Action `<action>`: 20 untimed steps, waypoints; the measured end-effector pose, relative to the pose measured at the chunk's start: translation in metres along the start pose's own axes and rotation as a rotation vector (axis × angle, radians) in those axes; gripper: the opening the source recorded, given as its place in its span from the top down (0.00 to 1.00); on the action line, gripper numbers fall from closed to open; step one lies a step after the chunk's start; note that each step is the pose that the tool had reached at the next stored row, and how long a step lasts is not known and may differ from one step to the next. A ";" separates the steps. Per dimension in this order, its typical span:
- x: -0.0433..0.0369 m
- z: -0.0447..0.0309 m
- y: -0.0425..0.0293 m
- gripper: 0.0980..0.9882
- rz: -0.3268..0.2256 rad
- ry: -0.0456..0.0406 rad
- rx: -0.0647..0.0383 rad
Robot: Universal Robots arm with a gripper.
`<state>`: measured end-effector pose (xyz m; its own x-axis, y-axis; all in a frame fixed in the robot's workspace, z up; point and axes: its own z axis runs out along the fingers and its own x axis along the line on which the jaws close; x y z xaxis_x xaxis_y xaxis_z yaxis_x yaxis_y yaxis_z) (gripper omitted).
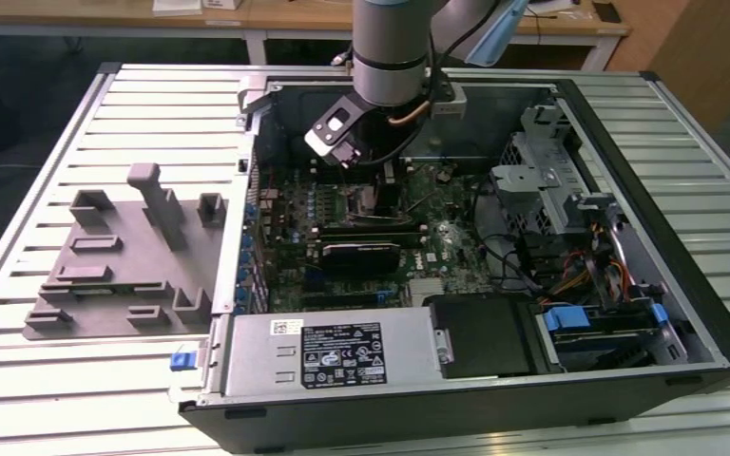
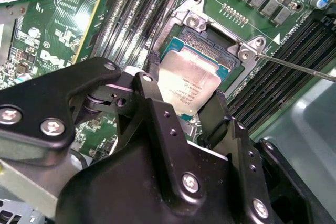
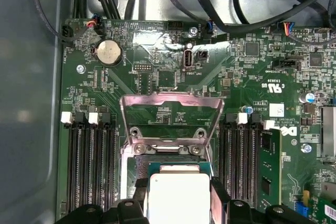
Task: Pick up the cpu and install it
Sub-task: 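Place the cpu into insertion slot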
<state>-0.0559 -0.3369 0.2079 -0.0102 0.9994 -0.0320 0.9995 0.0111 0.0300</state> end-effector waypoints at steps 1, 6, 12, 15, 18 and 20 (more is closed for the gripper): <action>0.0002 0.0003 0.0000 0.50 0.000 0.0001 0.000; 0.0006 0.0041 -0.0002 0.50 0.000 -0.0001 0.000; 0.0013 0.0067 -0.0022 0.50 0.000 -0.0002 0.000; 0.0020 0.0082 -0.0026 0.50 0.000 0.0002 0.000; 0.0025 0.0102 -0.0029 0.50 0.000 0.0007 0.000; 0.0029 0.0113 -0.0030 0.50 0.000 0.0010 0.000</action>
<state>-0.0587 -0.3344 0.1964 -0.0101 0.9995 -0.0310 0.9995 0.0110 0.0299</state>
